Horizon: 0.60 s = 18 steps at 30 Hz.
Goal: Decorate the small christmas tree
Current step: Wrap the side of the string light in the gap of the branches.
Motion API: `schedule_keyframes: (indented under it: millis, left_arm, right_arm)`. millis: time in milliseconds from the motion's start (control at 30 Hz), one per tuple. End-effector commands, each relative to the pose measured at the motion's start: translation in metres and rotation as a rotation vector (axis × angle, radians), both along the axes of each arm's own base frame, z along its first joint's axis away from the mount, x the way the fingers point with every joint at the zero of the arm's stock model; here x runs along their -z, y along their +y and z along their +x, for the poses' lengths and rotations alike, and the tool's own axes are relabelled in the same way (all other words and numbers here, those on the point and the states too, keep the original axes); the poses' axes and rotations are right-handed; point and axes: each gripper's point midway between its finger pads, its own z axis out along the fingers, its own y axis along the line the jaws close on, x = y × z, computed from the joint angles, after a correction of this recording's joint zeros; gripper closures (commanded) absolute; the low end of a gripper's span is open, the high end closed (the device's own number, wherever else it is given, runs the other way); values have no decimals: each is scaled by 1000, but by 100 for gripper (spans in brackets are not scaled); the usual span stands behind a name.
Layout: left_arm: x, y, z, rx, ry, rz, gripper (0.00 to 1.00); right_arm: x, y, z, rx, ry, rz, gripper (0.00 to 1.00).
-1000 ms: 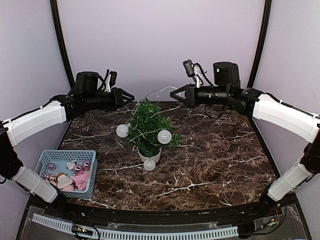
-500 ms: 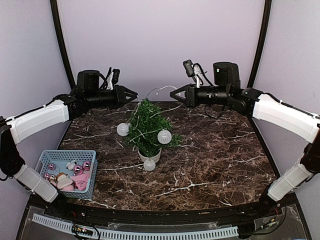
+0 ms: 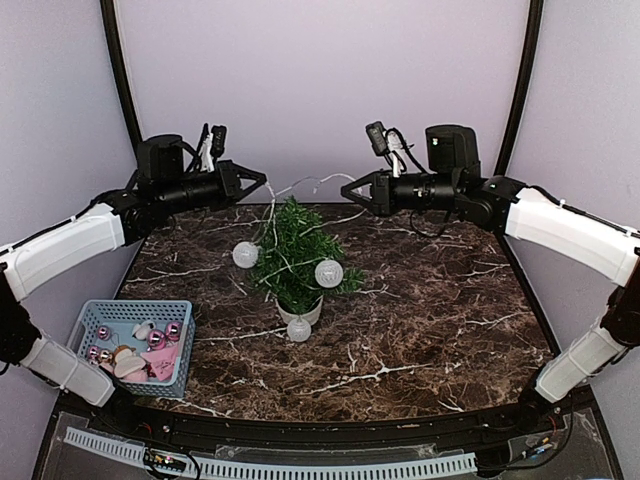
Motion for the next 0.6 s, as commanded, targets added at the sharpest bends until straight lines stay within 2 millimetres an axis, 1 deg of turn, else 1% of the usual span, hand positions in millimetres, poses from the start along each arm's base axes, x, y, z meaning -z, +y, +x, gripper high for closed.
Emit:
schedule_keyframes:
  millis: [0,100,267,433,567]
  left_arm:
    - [-48,26,-9,-82,-144,-17,100]
    - [-58,38,-11,-125,-173,-1,100]
    - [-65,51,-12,-153,-187,4,100]
    - [-69,54,-15,-145,-201,8,100]
    - [-71,59,-16,-155,-209,17,100]
  right_arm:
    - [-15,-12,-6,24,-49,0,100]
    - [-15,-20,-9,42,-53,-21,100]
    - [-12,-33,-11,88,-58,-48,100]
    - [-8,-46,-2,180,-35,-80,100]
    - [-12,-53,3,234,-33,-77,100]
